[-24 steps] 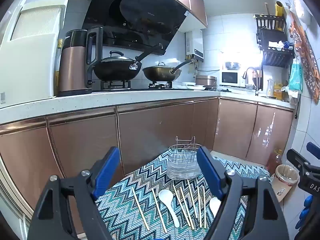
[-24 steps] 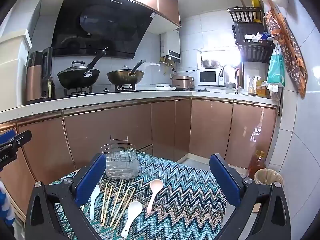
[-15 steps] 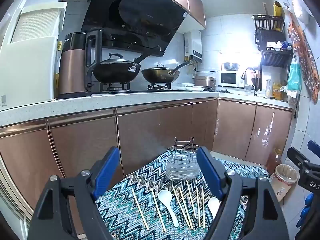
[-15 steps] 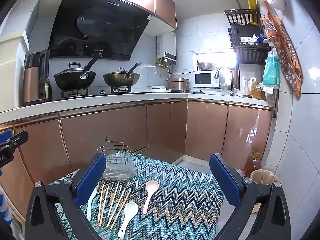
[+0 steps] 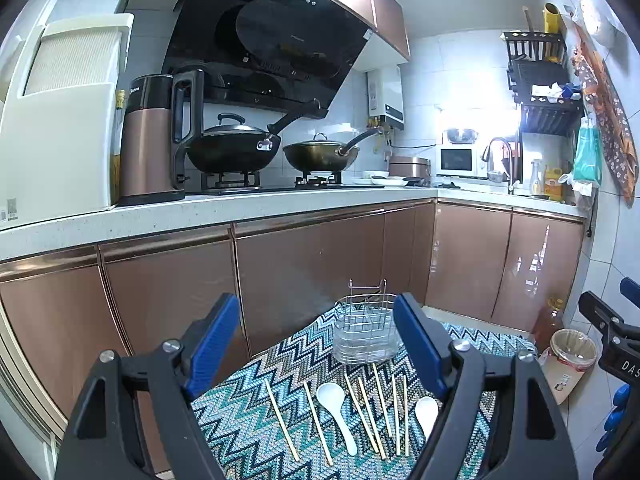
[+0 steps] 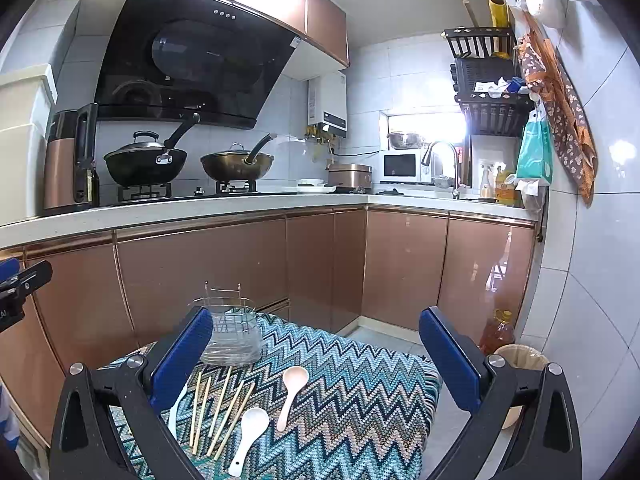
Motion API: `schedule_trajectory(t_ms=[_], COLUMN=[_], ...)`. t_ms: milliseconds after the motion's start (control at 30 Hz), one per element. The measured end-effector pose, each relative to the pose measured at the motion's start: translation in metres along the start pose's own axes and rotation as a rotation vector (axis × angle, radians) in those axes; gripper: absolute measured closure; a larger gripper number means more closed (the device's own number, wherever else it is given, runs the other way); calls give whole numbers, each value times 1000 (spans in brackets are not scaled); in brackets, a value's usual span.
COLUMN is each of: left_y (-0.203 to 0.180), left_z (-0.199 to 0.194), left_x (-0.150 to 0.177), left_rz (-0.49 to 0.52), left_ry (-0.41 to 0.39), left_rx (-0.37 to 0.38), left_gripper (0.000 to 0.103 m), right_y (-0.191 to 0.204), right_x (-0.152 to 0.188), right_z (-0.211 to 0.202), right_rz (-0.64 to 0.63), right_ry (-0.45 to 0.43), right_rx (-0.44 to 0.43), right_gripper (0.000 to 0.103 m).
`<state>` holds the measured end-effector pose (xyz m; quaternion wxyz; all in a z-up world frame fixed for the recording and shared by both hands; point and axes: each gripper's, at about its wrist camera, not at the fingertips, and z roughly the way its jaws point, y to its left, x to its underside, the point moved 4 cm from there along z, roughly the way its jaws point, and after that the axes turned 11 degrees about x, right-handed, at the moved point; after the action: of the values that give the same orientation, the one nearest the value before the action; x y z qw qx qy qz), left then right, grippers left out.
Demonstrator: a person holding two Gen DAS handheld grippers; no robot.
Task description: Organize utensils
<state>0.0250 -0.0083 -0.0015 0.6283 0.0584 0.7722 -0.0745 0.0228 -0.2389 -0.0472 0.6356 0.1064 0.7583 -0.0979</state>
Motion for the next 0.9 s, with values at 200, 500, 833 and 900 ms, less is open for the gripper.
schedule_trajectory(t_ms=[200, 500, 833, 900], left_y=[-2, -6, -9, -10], left_z=[-3, -5, -7, -7], left_x=[-1, -2, -3, -3], left_rz=[2, 6, 6, 3], left_ry=[-4, -6, -9, -11], left_rx=[4, 10, 19, 26], left_gripper=[25, 25, 25, 25], right_y=[-1, -4, -5, -6], right_x=[-2, -4, -9, -9], right_z=[-3, -7, -15, -16], right_rz=[-1, 2, 0, 2], right_ry=[-5, -16, -42, -47], right_rx=[8, 16, 23, 25], right_gripper=[0, 0, 0, 0])
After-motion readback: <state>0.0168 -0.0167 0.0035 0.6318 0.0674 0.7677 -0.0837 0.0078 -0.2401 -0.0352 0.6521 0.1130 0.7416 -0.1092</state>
